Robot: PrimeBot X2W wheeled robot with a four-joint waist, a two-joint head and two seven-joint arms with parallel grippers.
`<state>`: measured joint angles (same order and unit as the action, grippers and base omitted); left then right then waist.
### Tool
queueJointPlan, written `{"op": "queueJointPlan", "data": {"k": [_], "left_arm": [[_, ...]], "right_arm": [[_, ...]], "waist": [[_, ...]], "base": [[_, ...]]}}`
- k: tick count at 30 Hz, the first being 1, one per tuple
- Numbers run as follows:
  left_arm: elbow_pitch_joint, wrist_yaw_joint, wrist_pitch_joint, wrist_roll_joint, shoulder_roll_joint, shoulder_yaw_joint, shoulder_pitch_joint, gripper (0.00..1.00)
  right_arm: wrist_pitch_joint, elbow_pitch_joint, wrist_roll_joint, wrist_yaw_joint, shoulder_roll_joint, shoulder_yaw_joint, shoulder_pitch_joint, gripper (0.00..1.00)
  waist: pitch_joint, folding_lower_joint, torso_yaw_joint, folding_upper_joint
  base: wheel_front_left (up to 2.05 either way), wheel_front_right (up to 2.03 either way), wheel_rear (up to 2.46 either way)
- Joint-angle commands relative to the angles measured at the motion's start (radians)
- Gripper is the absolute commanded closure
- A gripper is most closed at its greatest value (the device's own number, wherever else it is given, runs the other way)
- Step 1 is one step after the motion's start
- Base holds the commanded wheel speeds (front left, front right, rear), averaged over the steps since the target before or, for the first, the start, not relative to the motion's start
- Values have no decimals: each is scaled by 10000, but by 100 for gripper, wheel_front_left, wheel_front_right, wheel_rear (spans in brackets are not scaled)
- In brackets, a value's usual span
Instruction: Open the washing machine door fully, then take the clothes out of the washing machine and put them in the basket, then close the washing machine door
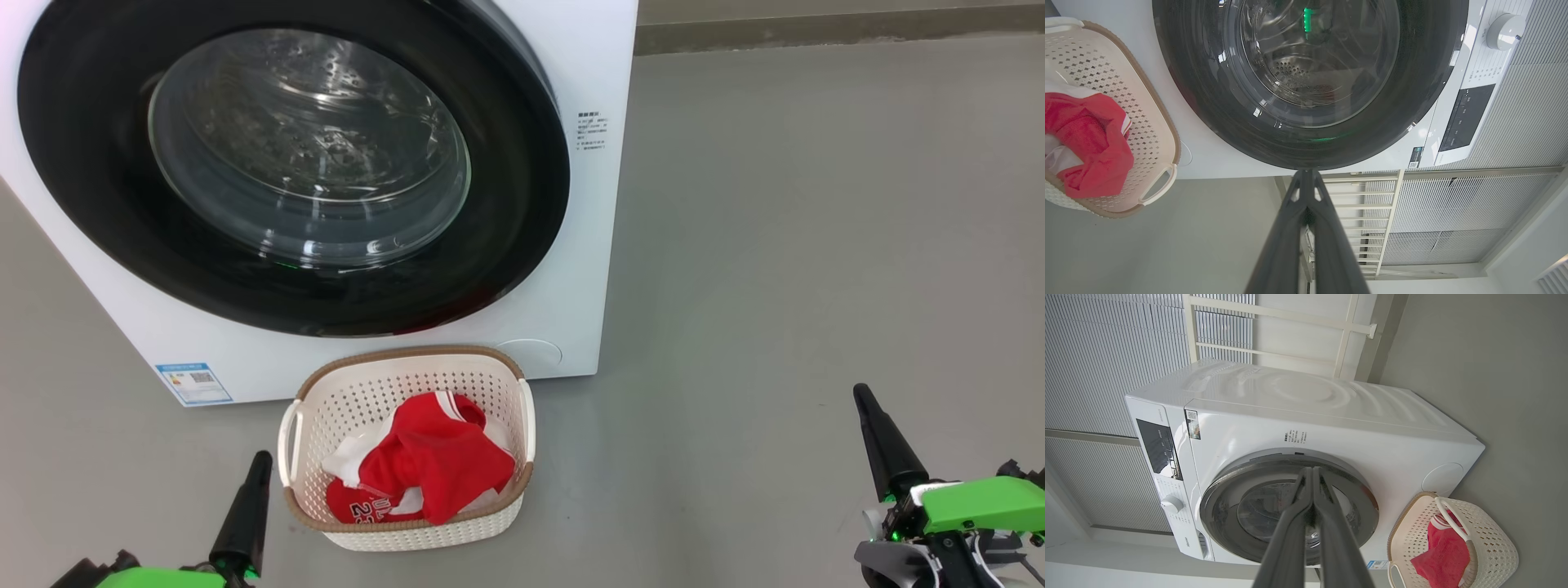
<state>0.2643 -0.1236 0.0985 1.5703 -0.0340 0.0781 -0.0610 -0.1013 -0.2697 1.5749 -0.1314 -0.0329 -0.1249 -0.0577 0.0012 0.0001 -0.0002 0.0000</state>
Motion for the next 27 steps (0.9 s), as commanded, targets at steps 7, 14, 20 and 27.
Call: {"op": "queueJointPlan", "data": {"k": [7, 14, 20, 27], "left_arm": [[-188, -71, 150, 380, -162, 359, -471, 100], [-189, -71, 150, 381, -162, 359, -471, 100], [-189, -71, 149, 381, -162, 359, -471, 100], [-189, -71, 149, 381, -162, 358, -471, 100]], "right_arm": [[-118, 249, 337, 7, -173, 112, -502, 100], [-118, 249, 337, 7, -173, 112, -502, 100], [-118, 249, 338, 7, -173, 112, -502, 100], [-118, 249, 338, 7, -173, 112, -502, 100]], "waist": [[19, -1, 2, 0], [19, -1, 2, 0], [19, -1, 2, 0], [19, -1, 2, 0]], "base": [[0, 0, 0], [0, 0, 0], [0, 0, 0], [0, 0, 0]]}}
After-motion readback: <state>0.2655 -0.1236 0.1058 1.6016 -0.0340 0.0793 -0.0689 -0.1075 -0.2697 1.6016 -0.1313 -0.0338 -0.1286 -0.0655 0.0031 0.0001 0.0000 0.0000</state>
